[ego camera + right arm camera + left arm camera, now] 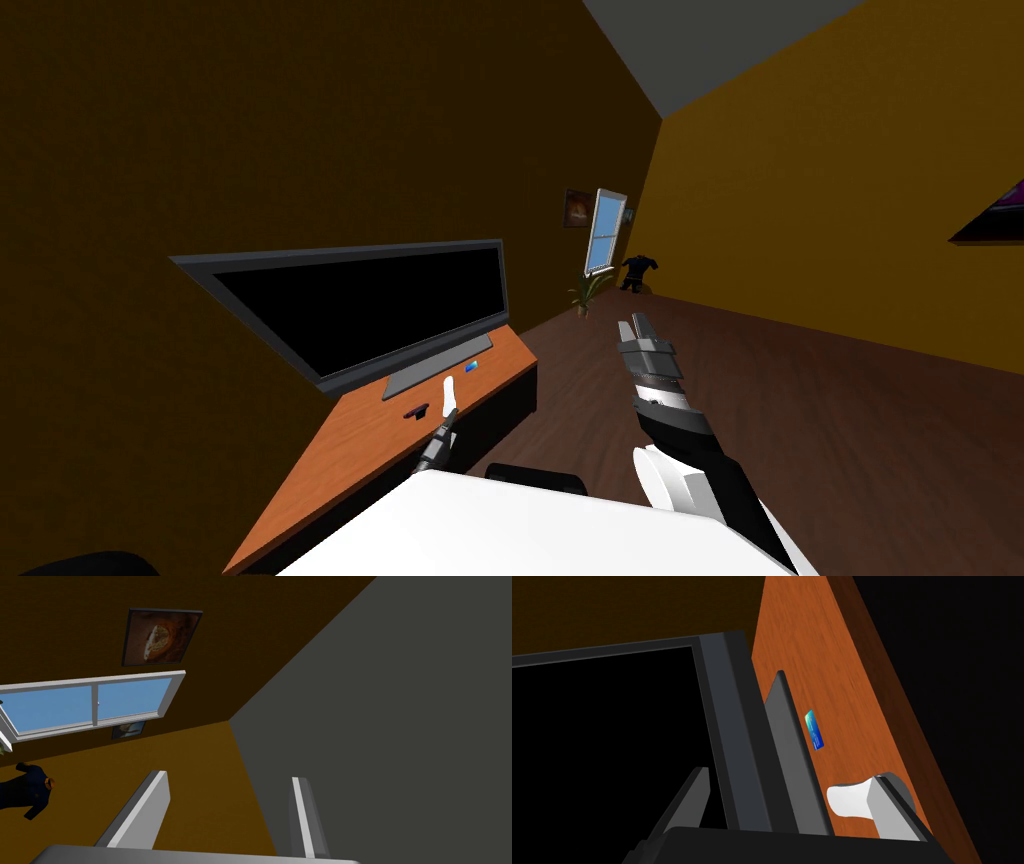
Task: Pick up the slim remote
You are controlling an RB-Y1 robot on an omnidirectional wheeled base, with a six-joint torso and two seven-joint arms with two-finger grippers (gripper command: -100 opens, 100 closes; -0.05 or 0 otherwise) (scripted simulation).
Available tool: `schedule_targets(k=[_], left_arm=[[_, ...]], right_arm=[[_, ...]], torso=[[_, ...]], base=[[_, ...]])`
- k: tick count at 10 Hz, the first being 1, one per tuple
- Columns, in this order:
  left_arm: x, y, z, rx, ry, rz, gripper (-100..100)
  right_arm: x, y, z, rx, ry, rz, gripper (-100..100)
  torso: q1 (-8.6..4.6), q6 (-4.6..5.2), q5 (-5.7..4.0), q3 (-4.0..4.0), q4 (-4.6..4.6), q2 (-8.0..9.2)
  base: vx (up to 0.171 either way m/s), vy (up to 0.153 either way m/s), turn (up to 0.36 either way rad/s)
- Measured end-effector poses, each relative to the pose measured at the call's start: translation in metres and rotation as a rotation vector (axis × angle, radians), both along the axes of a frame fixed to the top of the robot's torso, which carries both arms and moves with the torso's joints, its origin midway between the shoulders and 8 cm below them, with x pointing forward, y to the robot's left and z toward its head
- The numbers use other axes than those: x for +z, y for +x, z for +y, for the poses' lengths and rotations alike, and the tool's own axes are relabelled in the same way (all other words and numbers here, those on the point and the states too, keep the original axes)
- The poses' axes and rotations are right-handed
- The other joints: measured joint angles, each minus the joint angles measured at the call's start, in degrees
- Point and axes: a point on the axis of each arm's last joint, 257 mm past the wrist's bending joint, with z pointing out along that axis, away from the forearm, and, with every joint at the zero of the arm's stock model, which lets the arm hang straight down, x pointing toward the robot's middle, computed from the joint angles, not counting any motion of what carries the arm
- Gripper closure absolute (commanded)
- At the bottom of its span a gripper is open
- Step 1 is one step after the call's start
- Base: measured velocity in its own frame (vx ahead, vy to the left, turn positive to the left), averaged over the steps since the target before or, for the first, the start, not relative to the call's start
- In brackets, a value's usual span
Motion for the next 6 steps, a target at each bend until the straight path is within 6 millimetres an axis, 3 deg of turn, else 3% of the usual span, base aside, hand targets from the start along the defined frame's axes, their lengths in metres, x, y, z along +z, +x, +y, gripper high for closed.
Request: schedule_targets(k=[4,6], left_arm=[[-0.042,-0.034,0.017,-0.007,0.024,0.109,-100],[-0.063,-0.062,0.029,-0.012,0.041,0.182,-100]], right_arm=[[0.0,0.0,0.0,0.0,0.0,0.0,0],[0.0,0.0,0.0,0.0,0.0,0.0,0]], torso=[[0.01,-0.03,0.0,-0.02,-0.01,-0.03],[0.01,-0.03,0.0,-0.03,-0.01,-0.05]], base=[[0.014,-0.022,-0.112],[0.024,-0.024,-0.151]])
